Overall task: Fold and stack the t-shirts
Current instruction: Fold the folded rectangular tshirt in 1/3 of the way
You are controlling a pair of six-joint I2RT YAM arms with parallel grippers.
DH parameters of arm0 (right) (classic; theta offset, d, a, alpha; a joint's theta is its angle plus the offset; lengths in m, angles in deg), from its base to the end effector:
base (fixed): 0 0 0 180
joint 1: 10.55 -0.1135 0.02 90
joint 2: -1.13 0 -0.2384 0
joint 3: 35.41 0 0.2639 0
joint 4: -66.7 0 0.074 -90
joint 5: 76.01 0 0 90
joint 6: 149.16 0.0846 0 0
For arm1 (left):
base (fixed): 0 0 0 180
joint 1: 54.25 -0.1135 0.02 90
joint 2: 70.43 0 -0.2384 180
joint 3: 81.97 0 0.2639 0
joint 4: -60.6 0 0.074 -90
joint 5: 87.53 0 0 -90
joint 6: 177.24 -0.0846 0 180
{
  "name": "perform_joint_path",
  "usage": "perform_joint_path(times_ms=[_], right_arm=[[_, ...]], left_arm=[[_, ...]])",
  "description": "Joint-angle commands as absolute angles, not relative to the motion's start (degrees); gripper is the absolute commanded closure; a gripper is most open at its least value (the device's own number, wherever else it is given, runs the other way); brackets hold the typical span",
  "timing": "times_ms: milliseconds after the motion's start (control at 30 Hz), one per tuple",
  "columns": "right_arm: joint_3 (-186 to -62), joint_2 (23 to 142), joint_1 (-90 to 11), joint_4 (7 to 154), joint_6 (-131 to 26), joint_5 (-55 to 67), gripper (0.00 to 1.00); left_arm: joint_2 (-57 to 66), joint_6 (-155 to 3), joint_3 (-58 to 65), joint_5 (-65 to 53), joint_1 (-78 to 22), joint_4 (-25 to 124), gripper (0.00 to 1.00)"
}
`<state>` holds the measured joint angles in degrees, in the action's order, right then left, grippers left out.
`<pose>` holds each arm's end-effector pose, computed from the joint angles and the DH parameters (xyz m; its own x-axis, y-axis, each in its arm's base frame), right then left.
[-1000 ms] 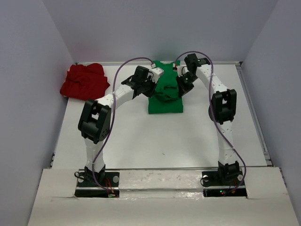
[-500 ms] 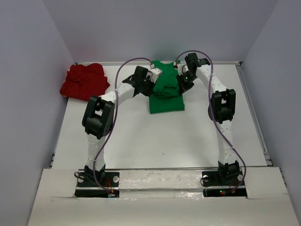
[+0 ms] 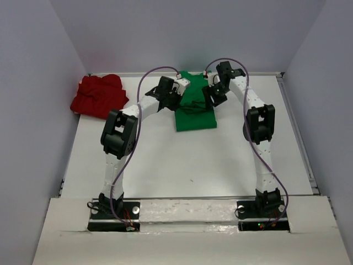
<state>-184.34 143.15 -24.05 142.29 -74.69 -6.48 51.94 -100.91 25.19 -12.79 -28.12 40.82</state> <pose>0.5042 0.1515 0.1492 -0.7811 -0.4455 -0.4375 -0.5724 0.7909 0.2165 0.4658 -0.2533 0.1564 -0.3541 0.4276 -0.8317 0.7226 0.6896 0.0470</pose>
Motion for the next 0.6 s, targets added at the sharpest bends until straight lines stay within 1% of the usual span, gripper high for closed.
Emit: perform_joint_path(times_ms=[0,67,100,133,167,200,233,300,333,433,567], right_arm=[[-185.93,142.9,-23.73,140.05,-75.15,-5.71,0.32],[-185.75,142.64,-23.73,139.96,-75.33,-5.61,0.25],[-185.66,142.55,-23.73,139.87,-75.24,-5.44,0.24],[-185.66,142.29,-23.73,139.87,-75.42,-5.61,0.2],[-185.75,142.11,-23.73,139.78,-75.42,-5.53,0.11],[-185.66,141.85,-23.73,139.61,-75.33,-5.27,0.11],[-185.31,141.41,-23.73,139.52,-75.33,-5.0,0.1],[-184.96,140.09,-23.73,138.73,-75.16,-4.74,0.07],[-184.61,138.87,-23.73,138.29,-74.89,-4.3,0.05],[-184.17,136.58,-23.73,136.62,-74.19,-3.51,0.01],[-180.84,129.82,-23.73,132.76,-74.19,-2.02,0.0]], left_arm=[[52.18,-101.21,29.25,-13.26,-28.32,42.79,1.0],[52.27,-100.95,29.61,-13.08,-28.32,43.06,1.0],[52.35,-100.95,29.7,-13.08,-28.32,43.23,0.96],[52.35,-101.03,29.78,-13.08,-28.32,43.24,0.74],[52.27,-101.21,29.79,-12.91,-28.32,43.24,0.63],[52.09,-101.3,29.61,-12.39,-28.4,43.32,0.54],[51.66,-101.47,29.26,-11.86,-28.32,43.24,0.41],[50.51,-102.0,28.38,-10.19,-28.32,43.32,0.31],[49.12,-102.26,27.25,-9.57,-28.32,43.32,0.18],[45.34,-103.84,24.79,-6.59,-28.23,43.32,0.02],[39.01,-105.52,21.88,-1.41,-28.76,42.53,0.01]])
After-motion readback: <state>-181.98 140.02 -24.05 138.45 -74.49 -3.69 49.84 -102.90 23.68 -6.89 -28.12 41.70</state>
